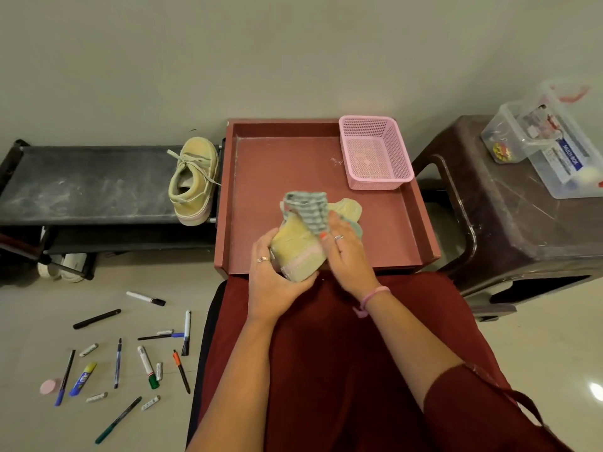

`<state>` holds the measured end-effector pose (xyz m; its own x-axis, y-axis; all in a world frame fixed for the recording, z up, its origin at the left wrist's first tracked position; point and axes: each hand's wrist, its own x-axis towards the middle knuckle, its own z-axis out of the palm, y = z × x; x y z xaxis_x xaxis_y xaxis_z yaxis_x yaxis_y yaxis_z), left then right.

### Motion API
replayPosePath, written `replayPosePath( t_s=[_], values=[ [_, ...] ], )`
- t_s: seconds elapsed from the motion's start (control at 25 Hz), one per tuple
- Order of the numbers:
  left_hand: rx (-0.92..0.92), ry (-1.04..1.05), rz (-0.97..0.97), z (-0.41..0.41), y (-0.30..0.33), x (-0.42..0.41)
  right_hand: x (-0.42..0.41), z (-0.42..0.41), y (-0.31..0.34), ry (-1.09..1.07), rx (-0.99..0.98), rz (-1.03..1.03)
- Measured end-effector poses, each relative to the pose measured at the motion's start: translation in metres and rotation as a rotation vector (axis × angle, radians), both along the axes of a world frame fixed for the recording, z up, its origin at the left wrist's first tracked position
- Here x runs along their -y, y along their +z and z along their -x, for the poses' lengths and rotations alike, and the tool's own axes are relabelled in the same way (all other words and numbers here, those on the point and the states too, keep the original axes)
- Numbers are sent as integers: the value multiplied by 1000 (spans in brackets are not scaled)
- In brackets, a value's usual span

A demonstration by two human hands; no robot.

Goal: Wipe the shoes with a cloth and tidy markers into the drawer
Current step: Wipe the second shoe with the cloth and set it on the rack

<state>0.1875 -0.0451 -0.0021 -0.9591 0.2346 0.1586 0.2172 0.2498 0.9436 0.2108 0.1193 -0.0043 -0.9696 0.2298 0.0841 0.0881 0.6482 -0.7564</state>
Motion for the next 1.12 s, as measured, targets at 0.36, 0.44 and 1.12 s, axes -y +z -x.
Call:
replayPosePath(
  t_s=[0.36, 0.44, 1.12],
  values=[
    [-60, -24, 0, 4, -5, -3, -33, 24, 18, -218, 76, 76],
    [-46, -16, -7, 6, -7, -3, -2, 6, 25, -138, 57, 125],
    [5, -44, 38, 2, -7, 0, 57, -13, 43, -4, 61, -36]
  ],
)
